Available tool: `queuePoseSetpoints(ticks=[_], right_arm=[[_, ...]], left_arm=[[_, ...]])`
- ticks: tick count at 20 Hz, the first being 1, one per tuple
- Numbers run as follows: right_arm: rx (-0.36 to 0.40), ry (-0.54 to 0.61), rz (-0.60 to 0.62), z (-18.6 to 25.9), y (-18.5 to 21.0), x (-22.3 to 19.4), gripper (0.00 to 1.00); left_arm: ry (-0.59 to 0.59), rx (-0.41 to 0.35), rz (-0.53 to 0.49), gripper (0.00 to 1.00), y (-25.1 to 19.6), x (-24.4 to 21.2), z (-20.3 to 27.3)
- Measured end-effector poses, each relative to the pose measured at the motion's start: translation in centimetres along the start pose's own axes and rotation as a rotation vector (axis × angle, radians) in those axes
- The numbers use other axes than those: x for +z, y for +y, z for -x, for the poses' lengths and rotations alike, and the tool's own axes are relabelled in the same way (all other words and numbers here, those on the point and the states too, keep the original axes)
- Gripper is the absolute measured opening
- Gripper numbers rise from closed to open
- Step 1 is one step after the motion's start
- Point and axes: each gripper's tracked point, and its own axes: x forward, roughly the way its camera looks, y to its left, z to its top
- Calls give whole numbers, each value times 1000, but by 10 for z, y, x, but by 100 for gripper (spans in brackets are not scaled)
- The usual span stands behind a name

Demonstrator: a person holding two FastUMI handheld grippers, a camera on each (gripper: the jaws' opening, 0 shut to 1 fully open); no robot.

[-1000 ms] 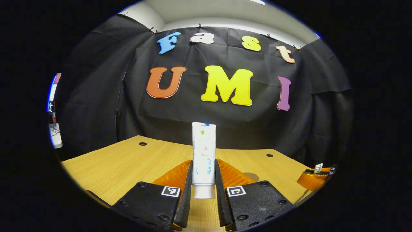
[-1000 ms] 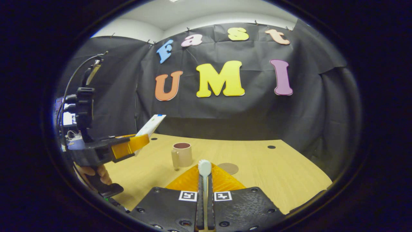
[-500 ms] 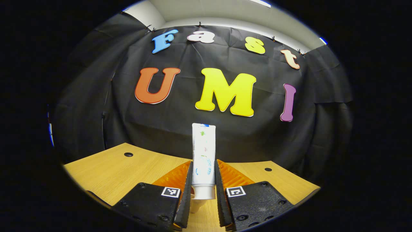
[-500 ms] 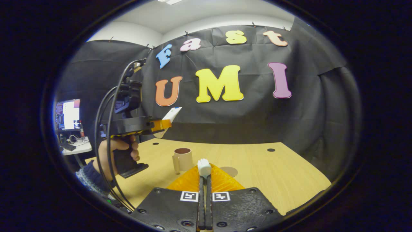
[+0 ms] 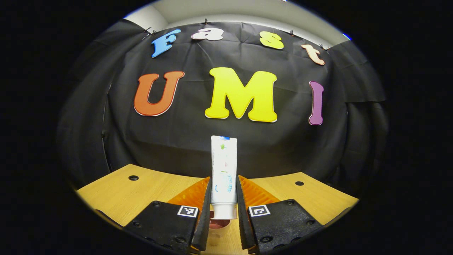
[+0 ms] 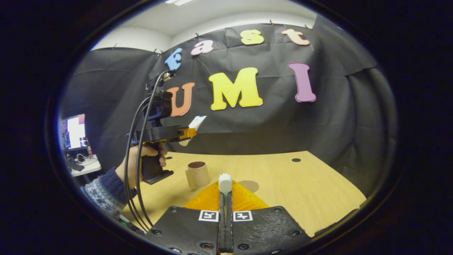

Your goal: Put the toothbrush and toothpaste on the desktop into the cup, then pick up the cup and place it on the coaster on the desktop.

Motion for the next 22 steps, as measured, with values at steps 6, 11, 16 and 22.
queuePoseSetpoints(ticks=[6, 11, 16, 22], right_arm=[[-4, 10, -5, -1, -4, -2, 0], [-14, -1, -7, -2, -8, 0, 0], [-16, 11, 0, -6, -10, -4, 0], [-14, 14, 15, -7, -9, -6, 0]], left_arm=[[74, 3, 66, 39, 10, -37, -18], [136, 15, 134, 40, 18, -68, -24], [161, 12, 151, 34, 21, -80, -27], [138, 15, 121, 47, 22, -72, -25]])
